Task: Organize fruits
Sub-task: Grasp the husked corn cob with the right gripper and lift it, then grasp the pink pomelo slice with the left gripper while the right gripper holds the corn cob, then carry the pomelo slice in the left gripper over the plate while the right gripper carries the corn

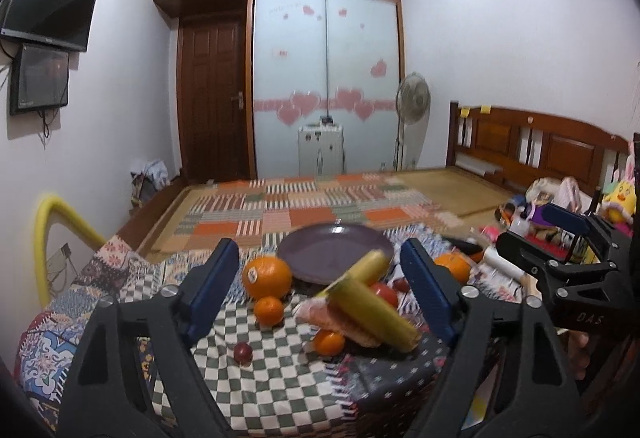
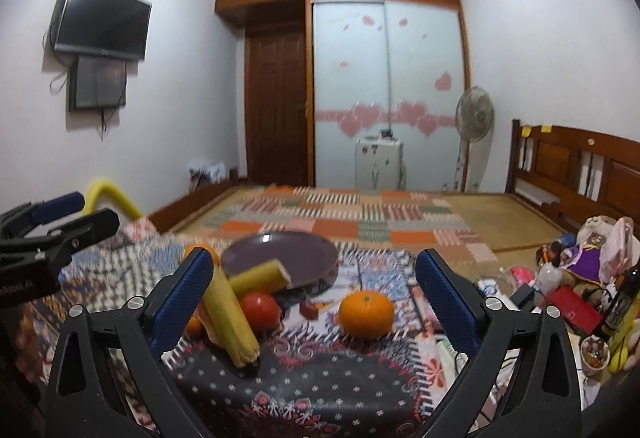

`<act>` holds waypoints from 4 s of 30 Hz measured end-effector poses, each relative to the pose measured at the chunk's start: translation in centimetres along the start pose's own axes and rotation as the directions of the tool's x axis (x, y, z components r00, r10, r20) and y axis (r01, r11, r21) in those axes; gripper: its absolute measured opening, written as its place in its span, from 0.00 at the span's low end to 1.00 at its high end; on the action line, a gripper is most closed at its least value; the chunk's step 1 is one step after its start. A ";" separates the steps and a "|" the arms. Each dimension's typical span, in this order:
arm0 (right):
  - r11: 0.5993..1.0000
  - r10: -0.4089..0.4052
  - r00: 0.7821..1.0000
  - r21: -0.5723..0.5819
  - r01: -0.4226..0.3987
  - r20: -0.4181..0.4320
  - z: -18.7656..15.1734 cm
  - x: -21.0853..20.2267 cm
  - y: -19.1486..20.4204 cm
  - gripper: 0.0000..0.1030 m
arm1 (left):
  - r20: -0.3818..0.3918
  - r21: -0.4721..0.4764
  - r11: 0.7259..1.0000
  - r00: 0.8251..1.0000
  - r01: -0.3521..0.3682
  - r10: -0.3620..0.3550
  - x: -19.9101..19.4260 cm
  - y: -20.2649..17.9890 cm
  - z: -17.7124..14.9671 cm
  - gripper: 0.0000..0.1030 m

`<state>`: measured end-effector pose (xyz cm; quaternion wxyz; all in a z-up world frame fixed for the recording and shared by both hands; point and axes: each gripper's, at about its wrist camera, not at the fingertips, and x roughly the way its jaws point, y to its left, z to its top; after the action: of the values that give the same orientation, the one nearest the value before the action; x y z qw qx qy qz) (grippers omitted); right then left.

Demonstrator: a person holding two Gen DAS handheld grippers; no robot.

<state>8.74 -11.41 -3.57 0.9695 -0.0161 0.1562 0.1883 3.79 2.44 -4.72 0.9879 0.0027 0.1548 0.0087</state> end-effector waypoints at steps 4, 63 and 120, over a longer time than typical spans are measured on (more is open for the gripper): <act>0.999 0.045 0.996 -0.008 -0.046 -0.080 -1.0 1.9 0.3 0.84 | -0.076 0.000 1.000 0.997 -0.001 0.001 1.9 1.0 -1.4 0.76; 0.956 0.291 0.939 0.009 -0.295 -0.185 -2.4 6.9 1.3 0.34 | -0.295 -0.092 0.990 0.946 0.109 -0.131 9.9 1.5 -4.3 0.74; 0.932 0.357 0.893 0.165 -0.322 -0.275 -4.4 10.5 -0.7 0.38 | -0.350 -0.115 0.980 0.917 0.162 -0.193 14.2 -1.1 -3.8 0.23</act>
<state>16.92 -8.68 -10.99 0.8857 0.0390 0.3128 0.3407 16.15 1.64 -12.71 0.9388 -0.0543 0.3320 -0.0740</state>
